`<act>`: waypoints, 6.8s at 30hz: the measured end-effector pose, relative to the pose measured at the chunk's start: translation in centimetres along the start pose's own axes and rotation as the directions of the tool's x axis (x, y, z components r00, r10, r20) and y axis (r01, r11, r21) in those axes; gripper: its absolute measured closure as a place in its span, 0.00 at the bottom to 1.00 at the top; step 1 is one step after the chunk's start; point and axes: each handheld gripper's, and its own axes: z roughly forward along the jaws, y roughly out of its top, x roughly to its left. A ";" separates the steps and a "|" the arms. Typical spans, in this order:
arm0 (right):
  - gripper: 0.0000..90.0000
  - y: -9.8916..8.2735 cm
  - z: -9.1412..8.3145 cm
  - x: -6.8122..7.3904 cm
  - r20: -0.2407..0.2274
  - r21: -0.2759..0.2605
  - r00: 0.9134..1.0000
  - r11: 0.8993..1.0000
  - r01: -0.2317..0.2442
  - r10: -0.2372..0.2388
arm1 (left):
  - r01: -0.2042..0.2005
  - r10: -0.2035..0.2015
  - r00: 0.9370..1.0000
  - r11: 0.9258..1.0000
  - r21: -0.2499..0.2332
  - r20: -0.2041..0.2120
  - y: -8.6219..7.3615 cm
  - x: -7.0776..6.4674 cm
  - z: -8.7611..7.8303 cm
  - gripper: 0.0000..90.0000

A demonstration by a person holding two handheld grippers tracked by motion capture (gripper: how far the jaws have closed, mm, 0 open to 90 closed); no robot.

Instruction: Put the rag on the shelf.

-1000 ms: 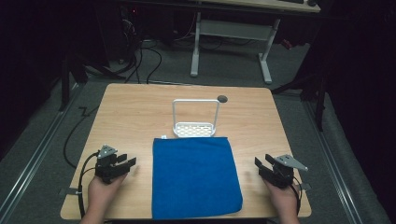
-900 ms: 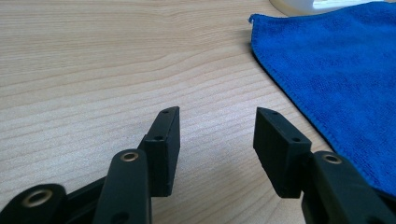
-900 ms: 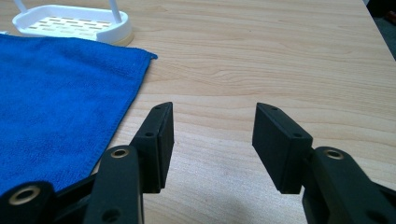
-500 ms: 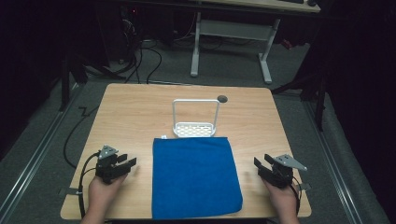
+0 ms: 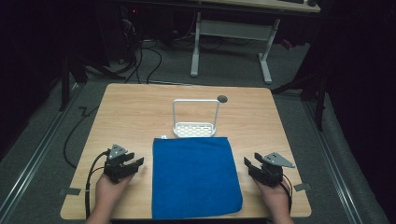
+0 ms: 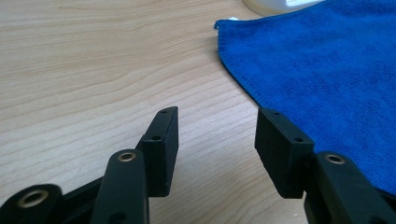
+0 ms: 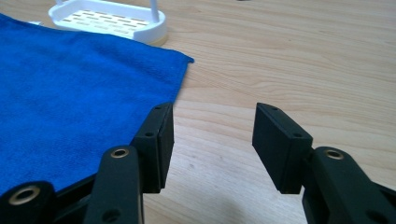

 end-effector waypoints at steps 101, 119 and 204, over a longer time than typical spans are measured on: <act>0.95 6.2 13.2 2.5 -0.026 0.238 1.000 0.971 0.012 -0.006 | -0.057 0.059 0.997 0.998 -0.031 0.053 5.1 -3.3 7.0 0.97; 0.98 4.0 6.8 2.5 -0.100 0.020 0.994 0.999 -0.034 0.036 | -0.081 0.088 0.994 0.992 -0.098 0.068 5.0 -4.2 5.3 0.96; 0.99 17.7 -4.9 3.2 -0.065 -0.478 0.996 0.878 0.025 -0.064 | -0.172 0.179 0.983 0.826 -0.536 -0.040 17.6 -5.7 -7.4 0.98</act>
